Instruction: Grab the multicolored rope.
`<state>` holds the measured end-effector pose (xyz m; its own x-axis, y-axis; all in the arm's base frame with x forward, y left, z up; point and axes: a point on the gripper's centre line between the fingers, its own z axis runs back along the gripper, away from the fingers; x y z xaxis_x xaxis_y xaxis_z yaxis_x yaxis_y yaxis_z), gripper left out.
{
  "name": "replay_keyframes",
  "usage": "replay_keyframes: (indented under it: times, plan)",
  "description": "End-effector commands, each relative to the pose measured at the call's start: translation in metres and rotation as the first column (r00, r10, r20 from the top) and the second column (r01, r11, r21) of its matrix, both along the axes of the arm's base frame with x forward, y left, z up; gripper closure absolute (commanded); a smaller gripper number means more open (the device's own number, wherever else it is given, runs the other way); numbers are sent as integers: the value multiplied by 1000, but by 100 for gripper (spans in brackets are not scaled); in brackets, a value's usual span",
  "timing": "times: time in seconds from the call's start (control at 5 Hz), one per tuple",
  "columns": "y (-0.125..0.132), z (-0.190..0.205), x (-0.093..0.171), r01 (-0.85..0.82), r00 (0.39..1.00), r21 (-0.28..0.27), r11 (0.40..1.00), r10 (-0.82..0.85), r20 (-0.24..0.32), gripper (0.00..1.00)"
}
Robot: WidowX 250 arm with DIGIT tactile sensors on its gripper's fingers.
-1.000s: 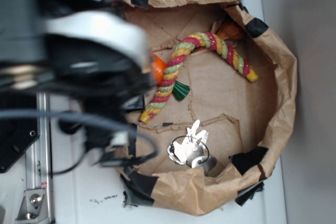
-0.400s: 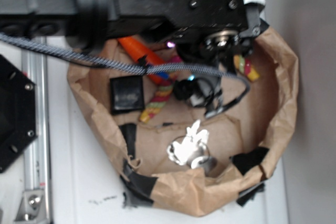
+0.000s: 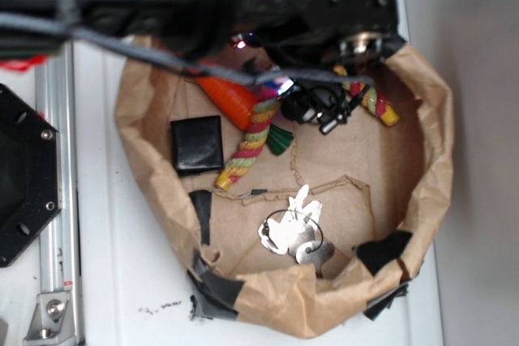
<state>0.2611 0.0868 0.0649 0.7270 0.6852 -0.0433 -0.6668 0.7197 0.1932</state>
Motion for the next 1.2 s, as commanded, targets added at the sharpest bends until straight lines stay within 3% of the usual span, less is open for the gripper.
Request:
replay_keyframes:
  times: [0.0,0.2,0.4,0.6,0.8,1.0]
  plan:
    - [-6,-37,24,54,998,-186,981,-48,35,3]
    - [-13,-34,21,84,995,-204,975,-69,78,100]
    - [-18,-2,22,275,953,-177,945,-243,182,100]
    - [-38,46,27,505,836,8,863,-492,244,100]
    - [-50,96,23,699,669,78,711,-688,280,100]
    - [-65,121,20,753,637,96,651,-758,142,100]
